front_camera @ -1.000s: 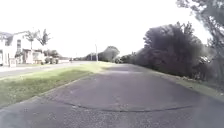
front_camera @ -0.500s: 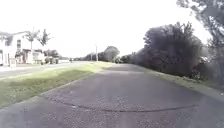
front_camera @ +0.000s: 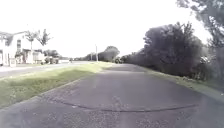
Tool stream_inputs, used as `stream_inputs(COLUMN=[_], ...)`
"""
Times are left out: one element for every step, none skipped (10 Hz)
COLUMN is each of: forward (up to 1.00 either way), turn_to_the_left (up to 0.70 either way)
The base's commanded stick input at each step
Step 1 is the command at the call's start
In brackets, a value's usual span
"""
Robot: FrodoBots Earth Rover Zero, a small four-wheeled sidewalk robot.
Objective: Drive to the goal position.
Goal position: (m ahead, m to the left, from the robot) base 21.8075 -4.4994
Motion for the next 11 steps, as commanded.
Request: stream_inputs(forward=[0.06,0.05,0.05,0.05,0.05,0.05,0.05,0.06,0.05,0.05,0.05], turn_to_the_left=[0.00,0.00,0.00,0.00,0.00,0.00,0.00,0.00,0.00,0.00,0.00])
